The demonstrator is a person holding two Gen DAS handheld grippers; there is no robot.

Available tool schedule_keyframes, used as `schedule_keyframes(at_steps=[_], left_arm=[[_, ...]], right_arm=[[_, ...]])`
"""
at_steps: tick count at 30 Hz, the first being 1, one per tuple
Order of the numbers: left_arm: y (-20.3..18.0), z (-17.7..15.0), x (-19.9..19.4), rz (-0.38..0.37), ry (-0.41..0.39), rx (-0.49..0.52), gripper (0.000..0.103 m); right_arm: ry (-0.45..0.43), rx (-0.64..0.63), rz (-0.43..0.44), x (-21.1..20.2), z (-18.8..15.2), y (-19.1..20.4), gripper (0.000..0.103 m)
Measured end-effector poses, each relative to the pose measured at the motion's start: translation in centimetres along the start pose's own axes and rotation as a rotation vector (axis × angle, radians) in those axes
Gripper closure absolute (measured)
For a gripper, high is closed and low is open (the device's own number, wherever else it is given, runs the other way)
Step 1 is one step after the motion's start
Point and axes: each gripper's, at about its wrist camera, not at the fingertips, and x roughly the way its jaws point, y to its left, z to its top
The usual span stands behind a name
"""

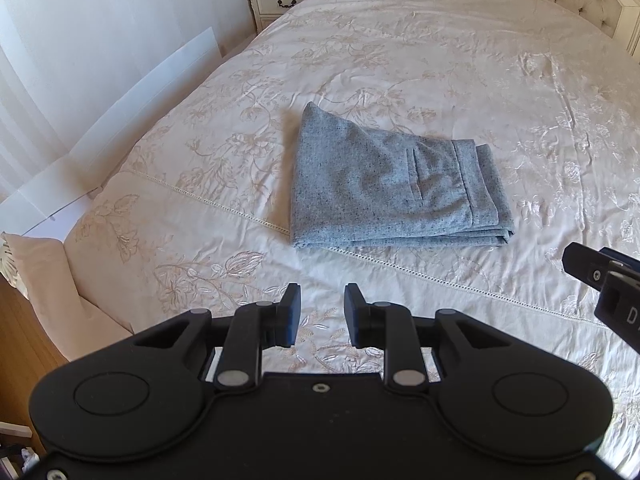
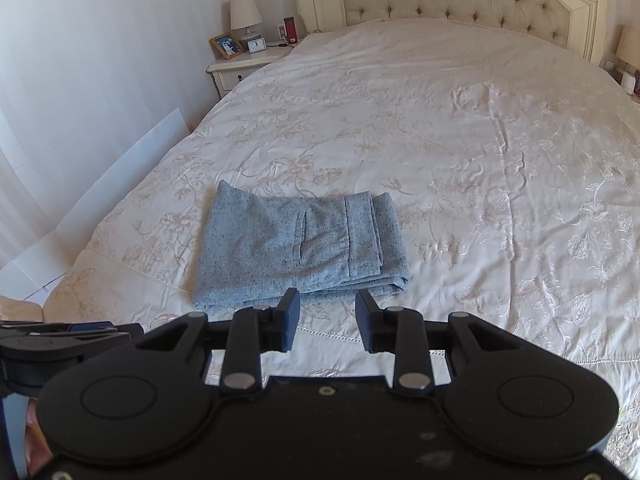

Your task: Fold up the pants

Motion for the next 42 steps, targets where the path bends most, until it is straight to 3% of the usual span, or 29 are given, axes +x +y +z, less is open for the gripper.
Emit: schedule_keyframes(at_steps=[42], left_arm=[[0.1, 0.1, 0.7, 0.011, 0.008, 0.038, 0.068]], right_arm=[[0.039, -0.001, -0.017, 1.5, 0.3, 0.7, 0.070]])
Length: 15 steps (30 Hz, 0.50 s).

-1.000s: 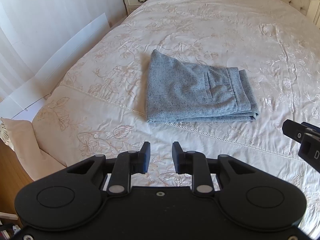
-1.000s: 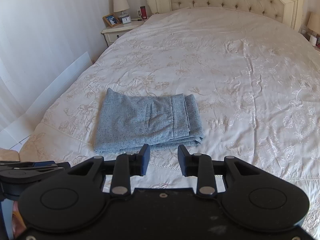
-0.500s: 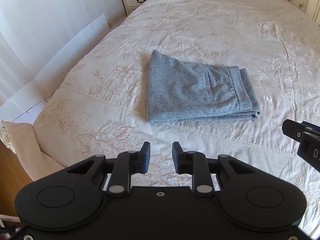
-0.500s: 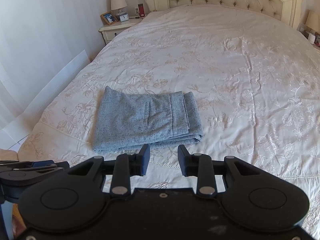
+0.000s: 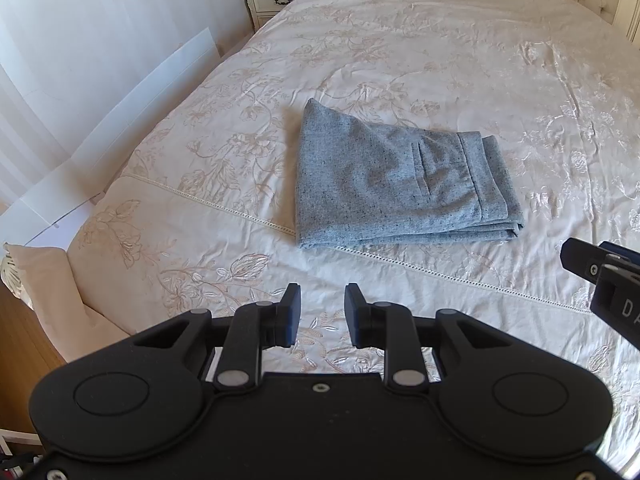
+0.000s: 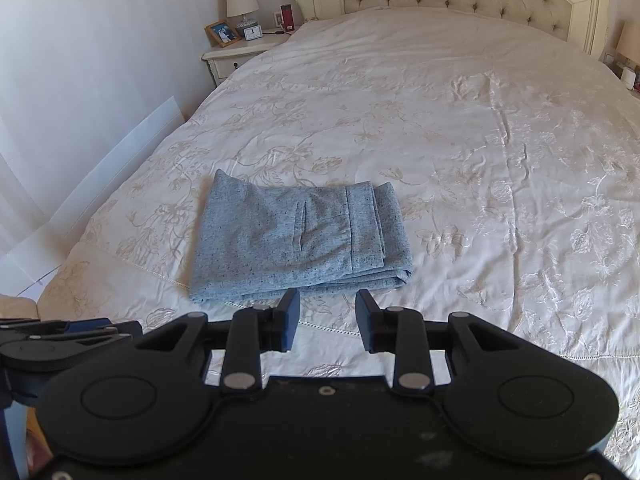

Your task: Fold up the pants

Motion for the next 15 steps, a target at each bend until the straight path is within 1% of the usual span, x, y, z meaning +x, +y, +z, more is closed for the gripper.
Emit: schedule_keyframes(at_steps=[15], left_arm=[[-0.23, 0.31, 0.38, -0.007, 0.001, 0.022, 0.068]], right_arm=[[0.005, 0.000, 0.001, 0.21, 0.14, 0.25, 0.070]])
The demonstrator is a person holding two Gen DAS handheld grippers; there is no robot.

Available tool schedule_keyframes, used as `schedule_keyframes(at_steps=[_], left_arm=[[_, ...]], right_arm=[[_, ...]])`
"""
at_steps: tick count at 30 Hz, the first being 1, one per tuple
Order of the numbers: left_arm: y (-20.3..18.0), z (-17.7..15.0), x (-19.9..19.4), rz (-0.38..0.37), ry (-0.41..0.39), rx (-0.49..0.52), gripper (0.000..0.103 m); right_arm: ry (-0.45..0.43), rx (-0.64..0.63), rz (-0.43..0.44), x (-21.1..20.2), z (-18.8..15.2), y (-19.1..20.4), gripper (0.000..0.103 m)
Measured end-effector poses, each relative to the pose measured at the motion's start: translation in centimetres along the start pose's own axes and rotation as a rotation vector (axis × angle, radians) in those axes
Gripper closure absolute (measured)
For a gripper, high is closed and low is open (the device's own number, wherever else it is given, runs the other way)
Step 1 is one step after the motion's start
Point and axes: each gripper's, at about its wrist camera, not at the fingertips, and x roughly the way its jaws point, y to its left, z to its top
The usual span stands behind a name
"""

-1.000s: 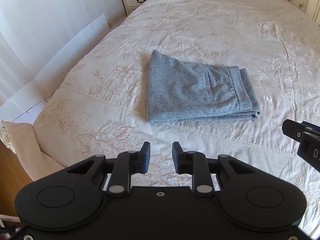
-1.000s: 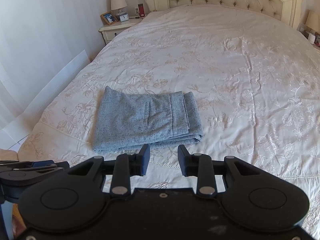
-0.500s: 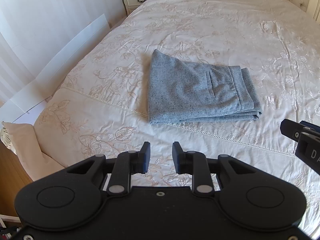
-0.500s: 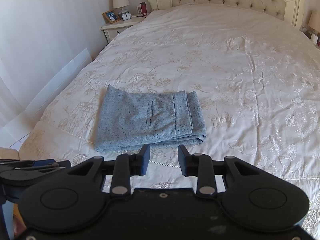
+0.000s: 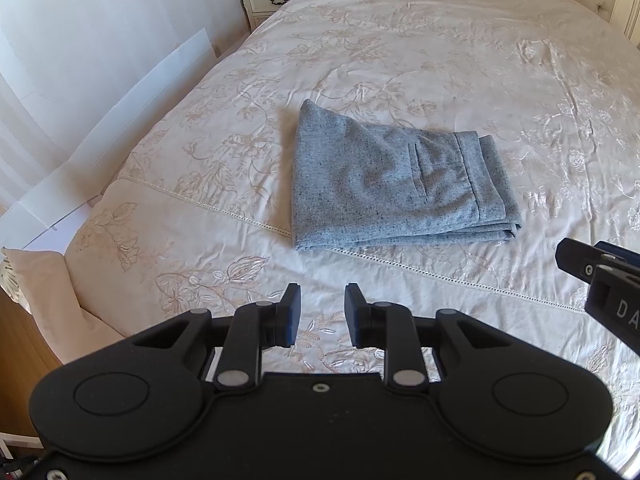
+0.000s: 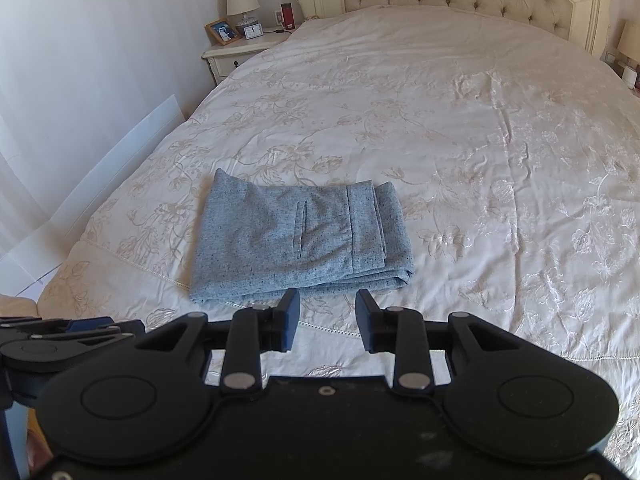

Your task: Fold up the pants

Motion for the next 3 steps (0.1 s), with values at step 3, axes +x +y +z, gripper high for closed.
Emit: schedule_keyframes(at_steps=[3], left_arm=[[-0.05, 0.00, 0.02, 0.000, -0.001, 0.001, 0.068]], right_arm=[[0.004, 0.003, 0.001, 0.14, -0.02, -0.11, 0.070]])
